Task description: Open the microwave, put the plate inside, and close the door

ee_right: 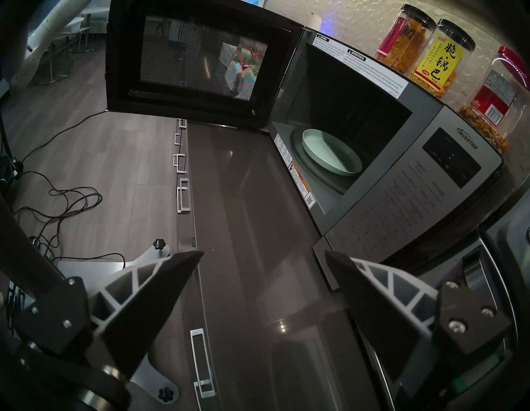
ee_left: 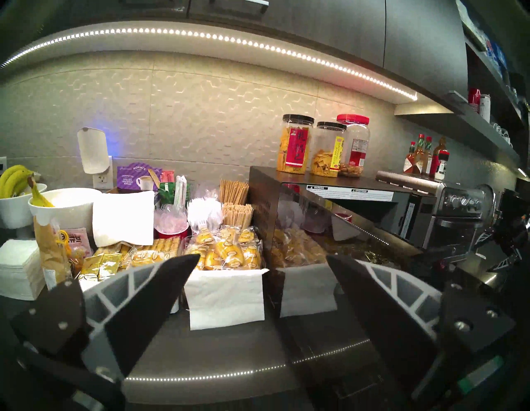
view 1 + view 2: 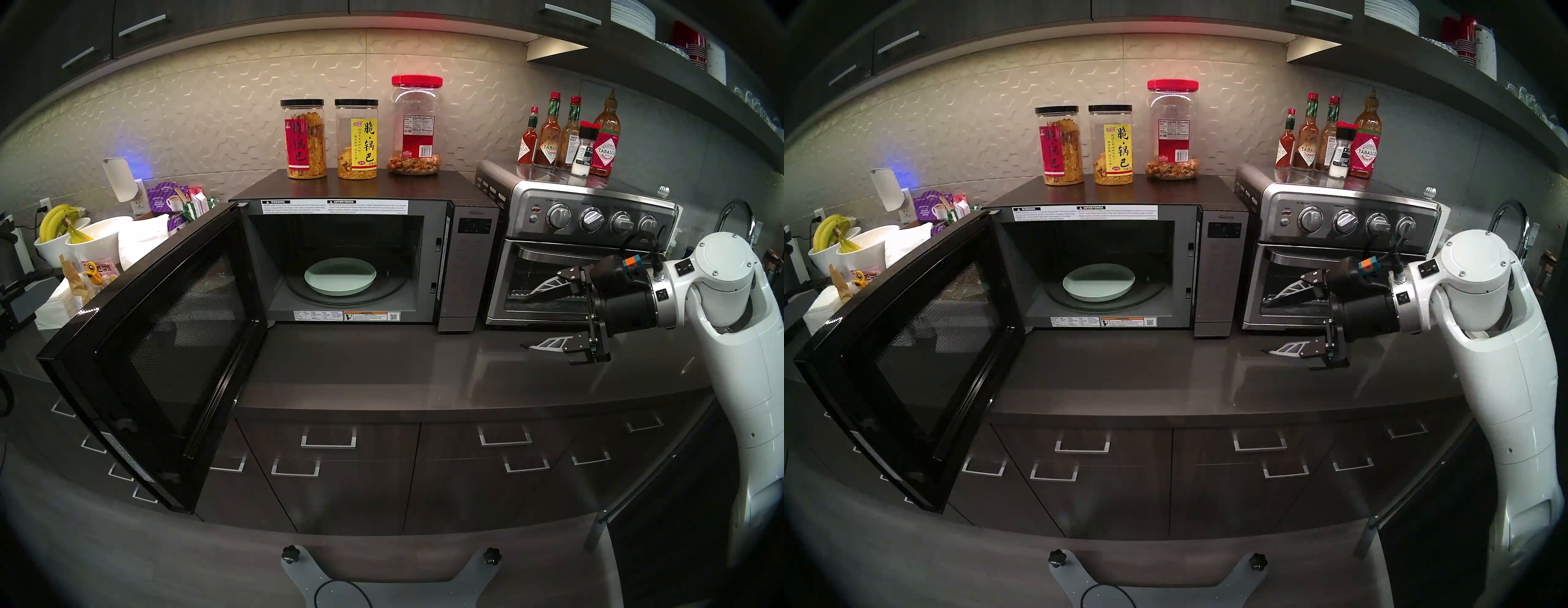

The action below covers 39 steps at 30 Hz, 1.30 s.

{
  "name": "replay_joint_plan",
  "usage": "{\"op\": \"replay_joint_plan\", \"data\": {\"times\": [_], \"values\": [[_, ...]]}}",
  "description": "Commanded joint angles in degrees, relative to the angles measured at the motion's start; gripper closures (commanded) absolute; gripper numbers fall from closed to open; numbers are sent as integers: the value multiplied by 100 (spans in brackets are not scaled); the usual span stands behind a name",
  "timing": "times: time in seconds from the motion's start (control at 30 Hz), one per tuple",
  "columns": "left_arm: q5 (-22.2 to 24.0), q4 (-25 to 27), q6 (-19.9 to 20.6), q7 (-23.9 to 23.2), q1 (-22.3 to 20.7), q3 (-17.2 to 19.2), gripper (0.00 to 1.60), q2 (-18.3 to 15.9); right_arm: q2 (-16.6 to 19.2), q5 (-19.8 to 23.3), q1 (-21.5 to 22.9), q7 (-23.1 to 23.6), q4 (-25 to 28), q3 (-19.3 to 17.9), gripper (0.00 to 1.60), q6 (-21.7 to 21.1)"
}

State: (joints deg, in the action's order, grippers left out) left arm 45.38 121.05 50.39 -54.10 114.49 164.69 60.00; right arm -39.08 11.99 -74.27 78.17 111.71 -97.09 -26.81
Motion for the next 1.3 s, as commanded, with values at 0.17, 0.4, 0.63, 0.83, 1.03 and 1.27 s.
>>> {"op": "replay_joint_plan", "data": {"times": [0.17, 0.4, 0.63, 0.83, 1.03, 1.27], "values": [[-186, 216, -807, -992, 819, 31, 0, 152, -10, 38, 56, 10, 4, -23, 0, -14], [-328, 147, -1523, -1518, 1179, 31, 0, 220, -11, 46, 64, 14, 0, -22, 0, -19], [-449, -44, -2302, -2309, 1330, 31, 0, 147, -12, 58, 77, 22, -7, -17, 0, -29], [-486, -248, -2794, -2865, 1312, 31, 0, 96, -10, 67, 86, 24, -12, -11, 0, -38], [-477, -416, -2948, -3090, 1259, 31, 0, -7, -5, 79, 97, 25, -18, -1, 0, -46], [-415, -397, -2884, -3090, 1253, 31, 0, -28, 6, 94, 103, 20, -23, 9, 0, -50]]}}
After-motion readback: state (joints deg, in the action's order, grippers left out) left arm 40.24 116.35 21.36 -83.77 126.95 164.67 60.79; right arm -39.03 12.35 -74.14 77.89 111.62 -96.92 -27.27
